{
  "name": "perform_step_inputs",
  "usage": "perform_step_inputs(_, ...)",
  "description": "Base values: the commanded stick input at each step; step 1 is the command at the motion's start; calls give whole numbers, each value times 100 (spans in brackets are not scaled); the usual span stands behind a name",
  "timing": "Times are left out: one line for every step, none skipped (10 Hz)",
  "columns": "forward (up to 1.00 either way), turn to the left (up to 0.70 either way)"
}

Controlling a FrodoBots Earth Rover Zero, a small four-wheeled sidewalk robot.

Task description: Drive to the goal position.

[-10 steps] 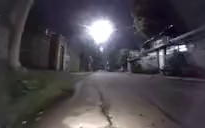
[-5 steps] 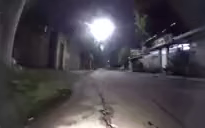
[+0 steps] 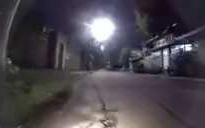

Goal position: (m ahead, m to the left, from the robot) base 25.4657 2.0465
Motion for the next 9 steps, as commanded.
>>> perform_step_inputs(50, 0)
perform_step_inputs(50, 0)
perform_step_inputs(50, 0)
perform_step_inputs(50, 0)
perform_step_inputs(50, 0)
perform_step_inputs(50, 0)
perform_step_inputs(50, 0)
perform_step_inputs(50, 0)
perform_step_inputs(50, 0)
